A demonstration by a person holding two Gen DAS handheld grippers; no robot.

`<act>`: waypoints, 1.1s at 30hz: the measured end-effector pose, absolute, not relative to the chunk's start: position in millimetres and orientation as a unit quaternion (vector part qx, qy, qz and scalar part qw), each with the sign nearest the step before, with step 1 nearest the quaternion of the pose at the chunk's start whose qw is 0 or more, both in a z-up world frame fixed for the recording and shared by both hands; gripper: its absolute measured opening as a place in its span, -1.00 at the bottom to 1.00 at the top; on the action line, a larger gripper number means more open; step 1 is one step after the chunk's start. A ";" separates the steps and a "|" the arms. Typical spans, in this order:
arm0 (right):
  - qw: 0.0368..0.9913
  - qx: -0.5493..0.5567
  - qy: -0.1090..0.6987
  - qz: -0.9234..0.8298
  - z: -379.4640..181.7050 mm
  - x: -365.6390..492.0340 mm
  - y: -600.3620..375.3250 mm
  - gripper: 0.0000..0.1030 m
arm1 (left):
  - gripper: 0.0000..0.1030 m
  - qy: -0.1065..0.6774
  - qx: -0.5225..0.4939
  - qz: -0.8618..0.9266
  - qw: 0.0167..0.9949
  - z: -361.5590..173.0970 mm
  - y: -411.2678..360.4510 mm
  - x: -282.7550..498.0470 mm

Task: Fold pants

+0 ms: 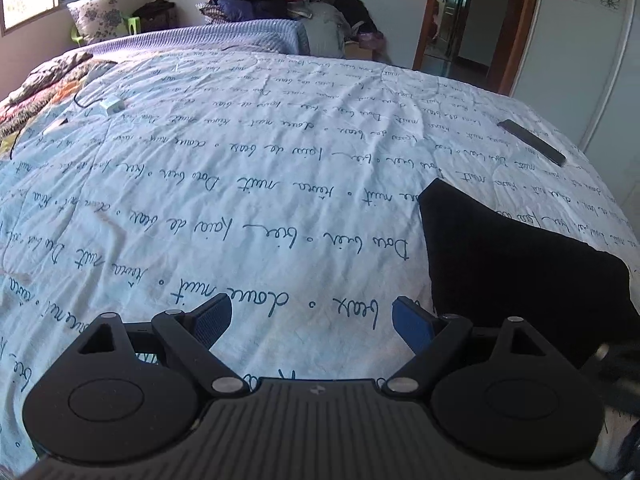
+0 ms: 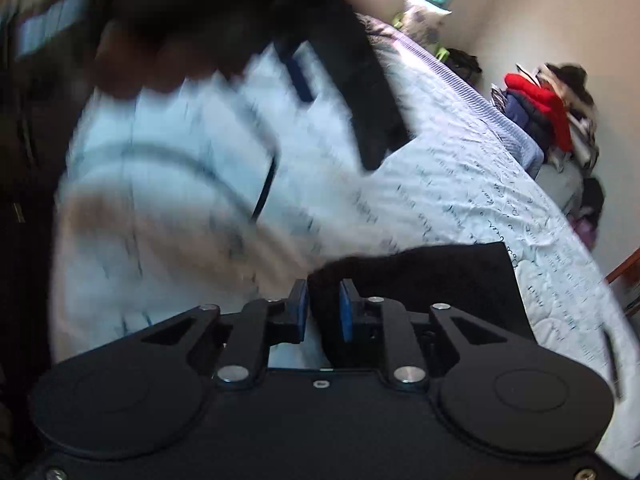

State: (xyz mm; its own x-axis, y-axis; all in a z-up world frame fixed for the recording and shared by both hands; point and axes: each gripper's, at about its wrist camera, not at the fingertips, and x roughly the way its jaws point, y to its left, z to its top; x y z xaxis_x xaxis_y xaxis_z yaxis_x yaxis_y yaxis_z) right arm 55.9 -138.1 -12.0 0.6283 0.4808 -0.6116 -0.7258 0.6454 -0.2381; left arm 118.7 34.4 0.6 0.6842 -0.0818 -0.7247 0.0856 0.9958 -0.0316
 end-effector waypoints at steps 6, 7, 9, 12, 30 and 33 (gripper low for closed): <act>0.928 -0.157 0.293 0.170 -5.6 157.0 -186.4 -0.65 | 0.73 0.356 0.038 -0.115 0.927 7.0 -8.9 112.4; 0.926 -0.122 0.309 0.180 -8.3 176.4 -191.8 -0.65 | 0.73 0.351 0.047 -0.128 0.926 5.3 -20.7 110.6; 0.913 -0.074 0.345 0.204 -19.7 214.5 -195.7 -0.65 | 0.73 0.339 0.068 -0.147 0.927 -0.6 -42.2 105.9; 0.888 -0.066 0.398 0.221 -48.3 251.9 -180.9 -0.66 | 0.73 0.342 0.096 -0.159 0.921 -16.6 -66.2 103.0; 0.911 -0.095 0.387 0.102 -45.2 143.2 -274.4 -0.45 | 0.74 0.400 0.090 -0.153 0.899 -45.8 -95.8 132.6; 0.916 -0.049 0.382 0.108 -55.9 157.9 -285.1 -0.41 | 0.79 0.399 0.102 -0.138 0.901 -46.6 -103.3 132.2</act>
State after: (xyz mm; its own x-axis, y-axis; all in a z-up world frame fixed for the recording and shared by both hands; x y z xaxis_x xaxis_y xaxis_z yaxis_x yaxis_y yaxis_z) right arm 157.9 -285.1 -55.9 0.6845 0.1615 -0.7109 -0.2362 0.9717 -0.0067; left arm 132.2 -103.3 -46.6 0.6439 -0.1680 -0.7465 0.3309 0.9408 0.0737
